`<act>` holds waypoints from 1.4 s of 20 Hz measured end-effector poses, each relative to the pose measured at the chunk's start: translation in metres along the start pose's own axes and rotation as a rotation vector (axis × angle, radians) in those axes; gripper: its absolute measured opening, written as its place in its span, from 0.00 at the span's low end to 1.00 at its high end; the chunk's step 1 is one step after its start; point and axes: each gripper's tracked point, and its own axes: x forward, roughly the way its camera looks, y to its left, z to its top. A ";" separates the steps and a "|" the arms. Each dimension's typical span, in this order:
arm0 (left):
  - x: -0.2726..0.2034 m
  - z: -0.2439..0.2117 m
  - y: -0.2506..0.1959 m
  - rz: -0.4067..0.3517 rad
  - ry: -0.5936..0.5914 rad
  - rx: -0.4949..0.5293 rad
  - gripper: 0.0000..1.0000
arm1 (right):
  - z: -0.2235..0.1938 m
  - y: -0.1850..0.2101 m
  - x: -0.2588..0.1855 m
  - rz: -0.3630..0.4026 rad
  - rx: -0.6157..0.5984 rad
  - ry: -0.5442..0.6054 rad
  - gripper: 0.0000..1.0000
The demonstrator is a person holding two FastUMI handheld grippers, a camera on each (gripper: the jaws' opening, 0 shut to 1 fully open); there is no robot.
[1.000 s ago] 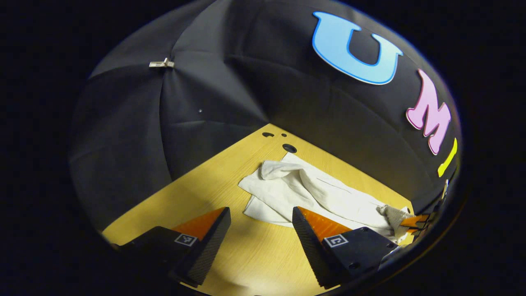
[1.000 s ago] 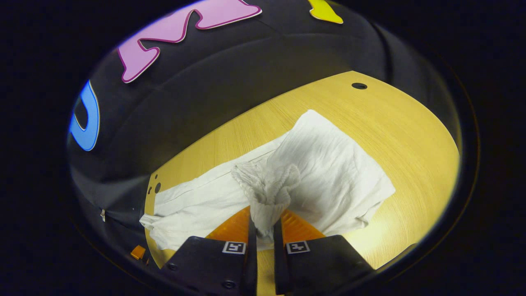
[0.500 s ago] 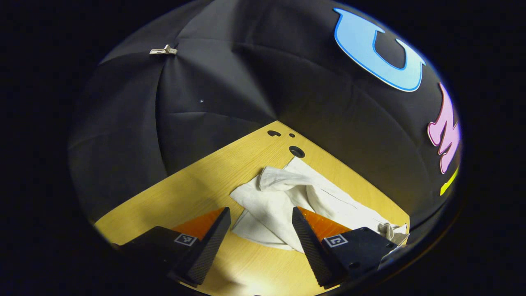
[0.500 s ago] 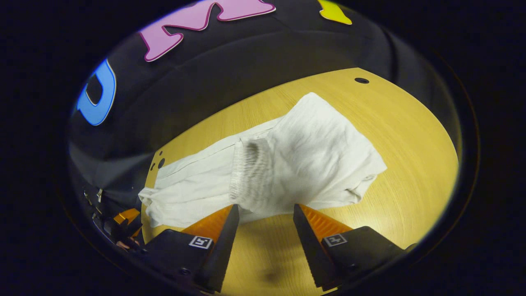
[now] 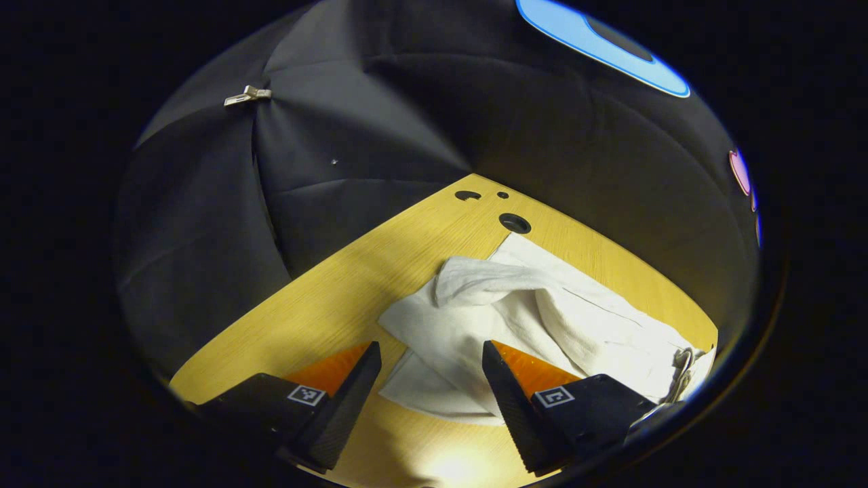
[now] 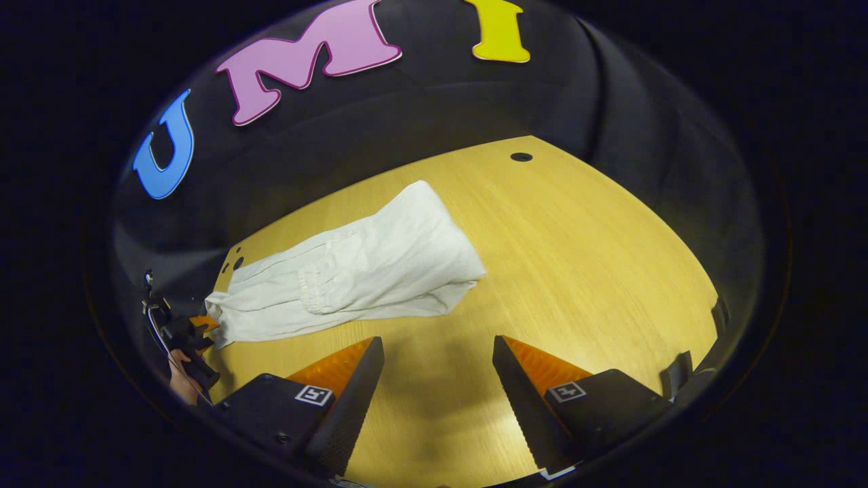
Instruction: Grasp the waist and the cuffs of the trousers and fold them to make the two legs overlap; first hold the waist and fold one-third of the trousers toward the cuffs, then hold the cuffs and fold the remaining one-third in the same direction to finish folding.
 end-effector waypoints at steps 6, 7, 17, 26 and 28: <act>0.008 -0.012 0.002 0.070 0.038 0.113 0.98 | -0.022 -0.059 -0.043 -0.097 -0.001 0.005 0.99; 0.008 -0.013 -0.001 0.061 0.048 0.163 0.96 | -0.023 -0.064 -0.047 -0.115 -0.002 0.001 0.99; 0.009 -0.017 -0.027 -0.067 0.092 0.254 0.39 | -0.028 -0.022 -0.065 -0.049 -0.133 -0.032 0.99; 0.005 -0.017 -0.032 -0.139 0.076 0.173 0.06 | -0.030 -0.039 -0.091 -0.101 -0.220 -0.070 0.97; 0.004 -0.016 -0.031 -0.138 0.080 0.169 0.06 | -0.027 -0.048 -0.094 -0.109 -0.210 -0.074 0.97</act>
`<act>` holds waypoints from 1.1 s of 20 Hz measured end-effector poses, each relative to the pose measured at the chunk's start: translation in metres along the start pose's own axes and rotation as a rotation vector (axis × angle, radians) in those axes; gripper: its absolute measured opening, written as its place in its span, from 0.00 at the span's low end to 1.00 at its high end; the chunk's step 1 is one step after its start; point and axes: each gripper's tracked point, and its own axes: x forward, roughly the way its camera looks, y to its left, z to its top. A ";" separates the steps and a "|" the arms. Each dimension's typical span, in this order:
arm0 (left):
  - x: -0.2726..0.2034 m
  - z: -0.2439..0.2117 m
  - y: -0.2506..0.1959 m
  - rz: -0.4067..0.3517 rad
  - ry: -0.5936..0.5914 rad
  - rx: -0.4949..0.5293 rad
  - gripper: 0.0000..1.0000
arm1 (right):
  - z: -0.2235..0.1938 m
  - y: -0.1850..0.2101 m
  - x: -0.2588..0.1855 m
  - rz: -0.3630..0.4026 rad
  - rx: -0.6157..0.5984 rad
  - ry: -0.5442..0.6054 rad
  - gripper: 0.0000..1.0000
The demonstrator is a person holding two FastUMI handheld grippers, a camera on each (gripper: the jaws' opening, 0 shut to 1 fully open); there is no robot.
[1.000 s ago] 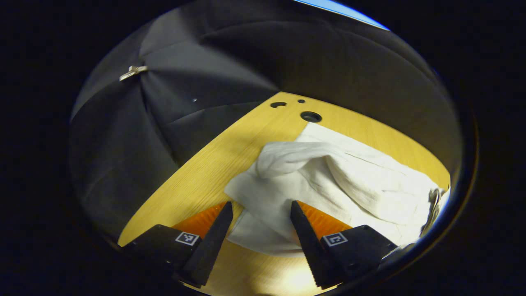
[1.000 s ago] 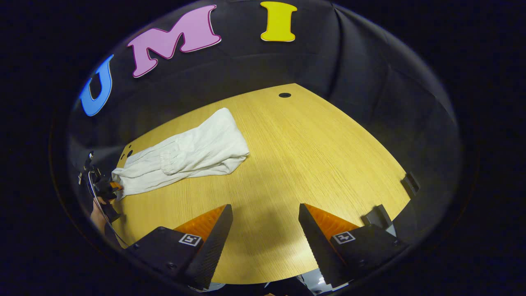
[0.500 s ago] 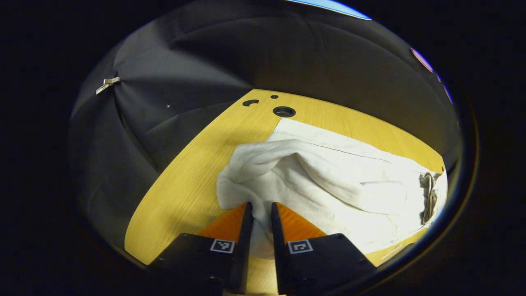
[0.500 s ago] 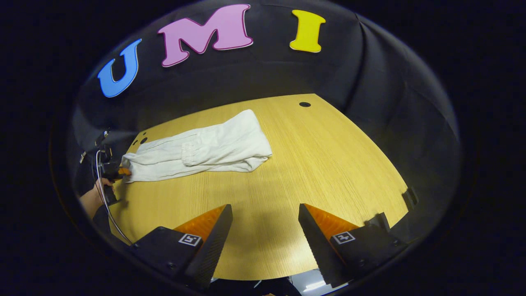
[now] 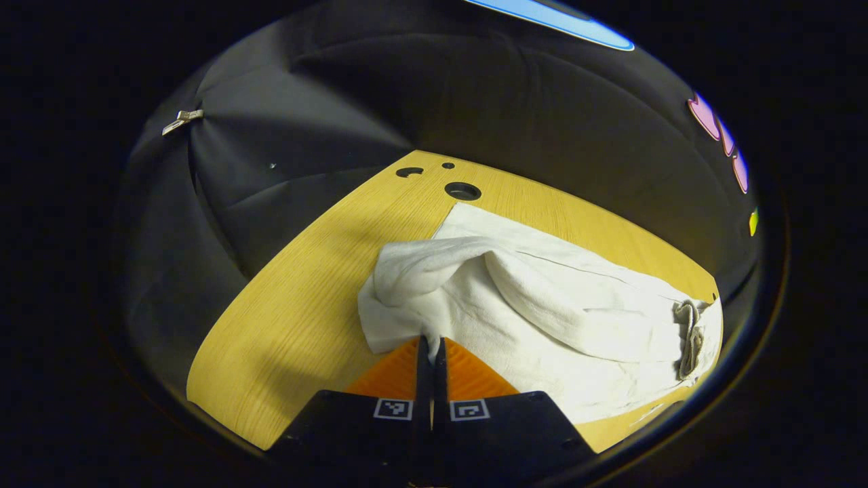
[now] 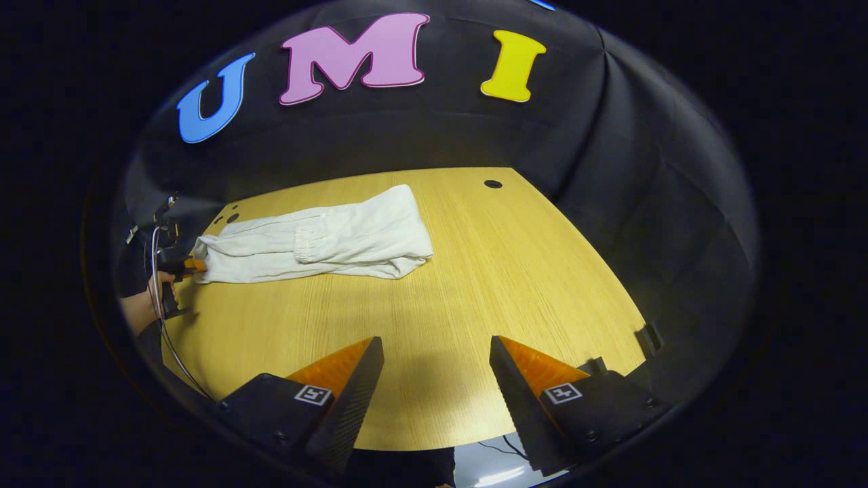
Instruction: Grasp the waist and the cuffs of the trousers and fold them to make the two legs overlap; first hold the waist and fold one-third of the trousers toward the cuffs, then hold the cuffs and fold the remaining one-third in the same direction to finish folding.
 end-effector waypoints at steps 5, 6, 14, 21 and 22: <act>-0.019 0.017 -0.009 0.008 -0.052 -0.032 0.06 | 0.005 -0.030 0.003 -0.021 0.027 -0.006 0.97; -0.027 0.025 -0.016 0.002 -0.071 -0.024 0.06 | 0.008 -0.034 0.004 -0.018 0.030 -0.008 0.97; -0.102 0.095 -0.116 -0.079 -0.242 -0.052 0.05 | 0.033 -0.087 0.034 0.028 0.006 -0.022 0.97; -0.171 0.136 -0.247 -0.182 -0.365 -0.061 0.05 | 0.062 -0.125 0.062 0.088 -0.066 -0.063 0.97; -0.181 0.138 -0.265 -0.197 -0.382 -0.064 0.05 | 0.065 -0.127 0.066 0.102 -0.076 -0.066 0.97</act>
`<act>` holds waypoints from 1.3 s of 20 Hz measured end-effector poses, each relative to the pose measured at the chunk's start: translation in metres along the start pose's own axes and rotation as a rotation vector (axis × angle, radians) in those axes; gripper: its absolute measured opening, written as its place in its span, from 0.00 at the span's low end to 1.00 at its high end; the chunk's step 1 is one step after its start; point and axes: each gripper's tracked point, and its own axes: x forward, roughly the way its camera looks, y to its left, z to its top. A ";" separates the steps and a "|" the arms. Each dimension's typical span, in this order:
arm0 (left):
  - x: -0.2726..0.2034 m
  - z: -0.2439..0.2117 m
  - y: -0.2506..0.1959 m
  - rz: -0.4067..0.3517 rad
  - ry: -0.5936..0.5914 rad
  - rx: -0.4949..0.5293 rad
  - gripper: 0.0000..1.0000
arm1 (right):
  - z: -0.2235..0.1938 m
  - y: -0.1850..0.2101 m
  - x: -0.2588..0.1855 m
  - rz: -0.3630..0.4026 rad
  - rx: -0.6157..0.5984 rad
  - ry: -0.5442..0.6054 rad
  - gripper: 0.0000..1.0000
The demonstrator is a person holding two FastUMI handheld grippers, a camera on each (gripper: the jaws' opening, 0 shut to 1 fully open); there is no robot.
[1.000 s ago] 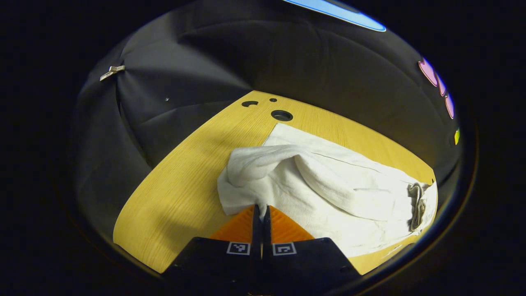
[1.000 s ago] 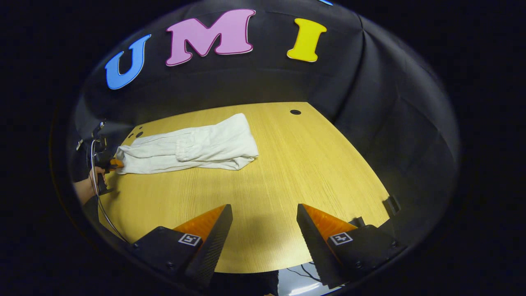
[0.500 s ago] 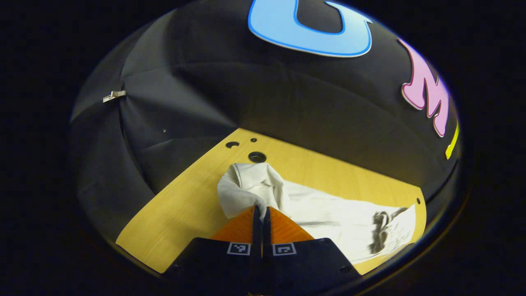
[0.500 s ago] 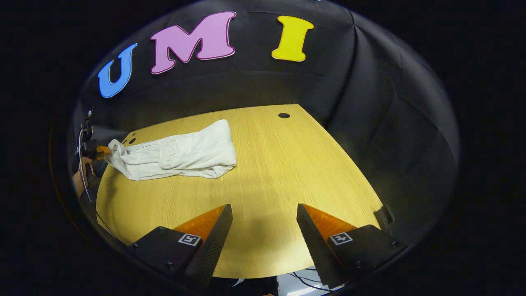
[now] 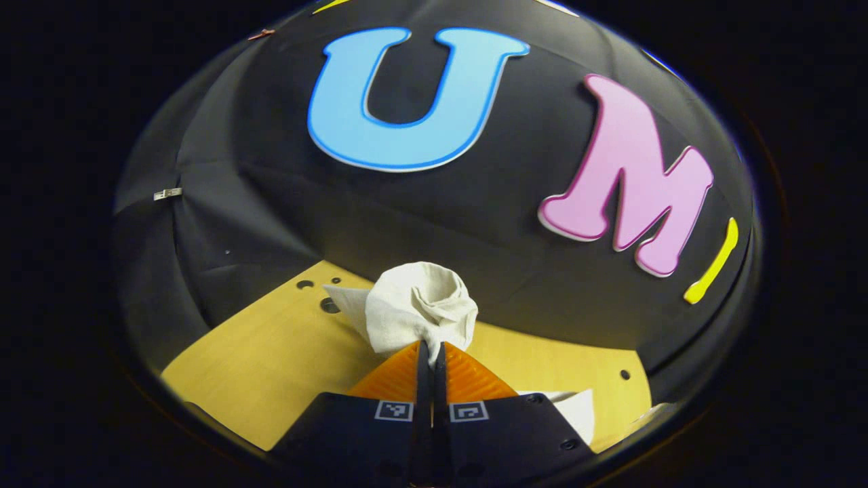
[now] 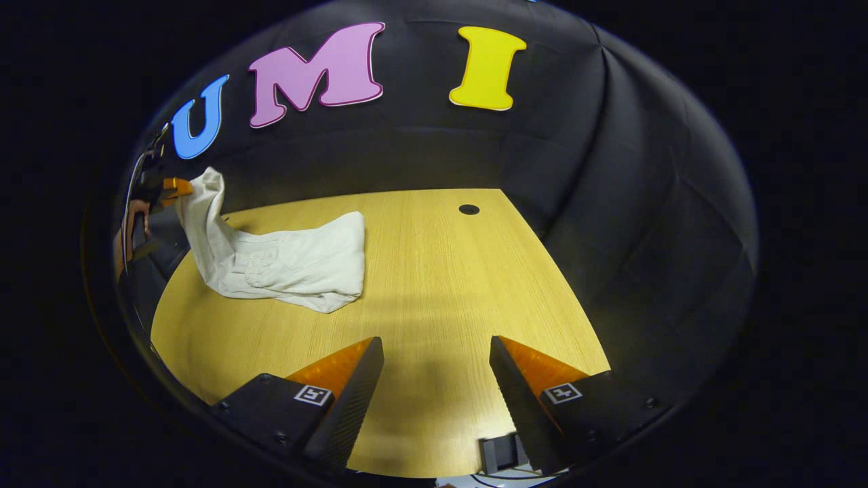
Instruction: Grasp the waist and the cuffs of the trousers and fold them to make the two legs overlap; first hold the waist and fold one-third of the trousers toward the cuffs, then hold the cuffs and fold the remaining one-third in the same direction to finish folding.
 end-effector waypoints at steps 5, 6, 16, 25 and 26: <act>-0.015 -0.011 -0.107 -0.091 -0.019 0.011 0.05 | 0.003 -0.016 0.011 0.055 -0.043 -0.014 0.97; -0.016 -0.021 -0.130 -0.113 -0.008 0.006 0.05 | 0.003 -0.020 0.011 0.063 -0.042 -0.012 0.97; -0.001 -0.164 -0.243 -0.197 0.222 0.083 0.05 | -0.016 -0.056 0.012 0.037 -0.003 0.014 0.97; -0.026 -0.220 -0.247 -0.252 0.332 0.156 0.43 | -0.026 -0.041 -0.001 0.013 0.039 0.015 0.97; -0.032 -0.216 -0.244 -0.271 0.323 0.143 0.58 | -0.026 -0.037 -0.003 0.008 0.044 0.014 0.97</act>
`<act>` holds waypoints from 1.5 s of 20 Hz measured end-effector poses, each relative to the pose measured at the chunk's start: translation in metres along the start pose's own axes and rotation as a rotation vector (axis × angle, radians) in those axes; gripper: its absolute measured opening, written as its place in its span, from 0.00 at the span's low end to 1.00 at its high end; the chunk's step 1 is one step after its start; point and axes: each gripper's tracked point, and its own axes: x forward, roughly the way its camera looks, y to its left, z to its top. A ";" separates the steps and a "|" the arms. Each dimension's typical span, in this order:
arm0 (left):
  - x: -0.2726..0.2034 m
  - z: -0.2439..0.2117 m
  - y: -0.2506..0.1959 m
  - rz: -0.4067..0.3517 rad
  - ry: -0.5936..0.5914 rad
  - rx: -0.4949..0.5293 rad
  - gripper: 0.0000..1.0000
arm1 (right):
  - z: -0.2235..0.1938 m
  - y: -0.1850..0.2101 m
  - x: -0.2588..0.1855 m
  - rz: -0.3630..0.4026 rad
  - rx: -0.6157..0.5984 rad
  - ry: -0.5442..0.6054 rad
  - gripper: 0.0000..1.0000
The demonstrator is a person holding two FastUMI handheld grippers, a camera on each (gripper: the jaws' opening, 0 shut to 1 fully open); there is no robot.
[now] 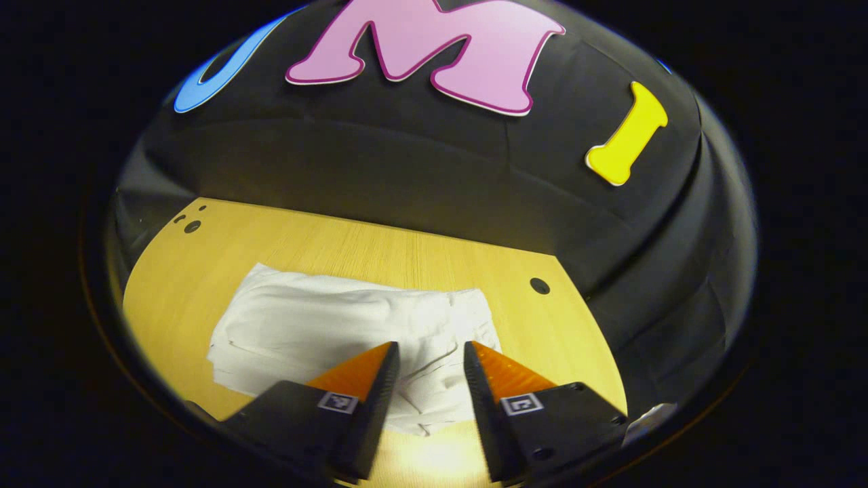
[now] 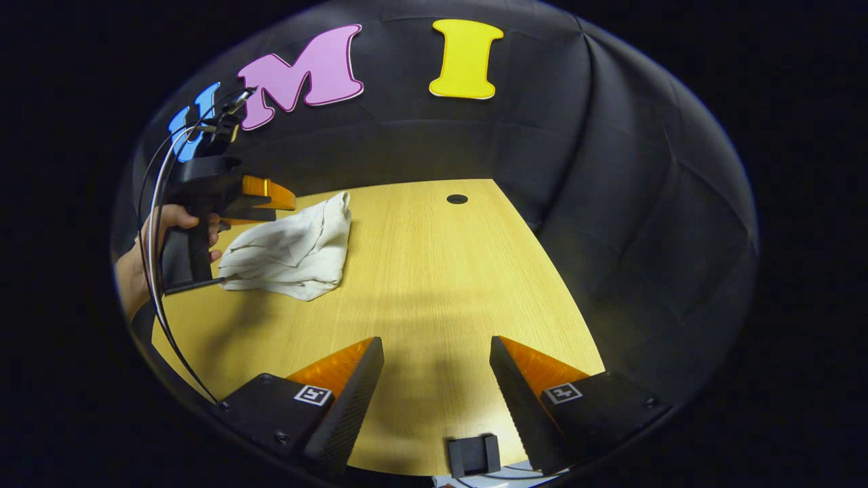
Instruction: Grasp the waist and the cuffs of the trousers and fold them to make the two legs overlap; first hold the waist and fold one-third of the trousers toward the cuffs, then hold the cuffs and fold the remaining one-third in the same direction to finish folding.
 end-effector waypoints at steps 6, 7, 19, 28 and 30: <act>-0.097 0.007 0.067 0.051 -0.077 0.060 0.96 | 0.014 0.028 -0.026 -0.035 0.025 -0.058 0.97; -0.117 0.005 0.076 0.052 -0.088 0.072 0.96 | 0.017 0.034 -0.033 -0.039 0.030 -0.073 0.97; -0.328 -0.015 0.167 0.181 -0.381 0.133 0.96 | 0.019 0.141 -0.141 0.023 -0.014 -0.279 0.97; -0.389 -0.102 0.198 0.241 -0.324 0.111 0.96 | -0.034 0.172 -0.186 0.053 -0.055 -0.261 0.97; -0.393 -0.102 0.200 0.235 -0.320 0.122 0.96 | -0.039 0.176 -0.191 0.052 -0.062 -0.265 0.97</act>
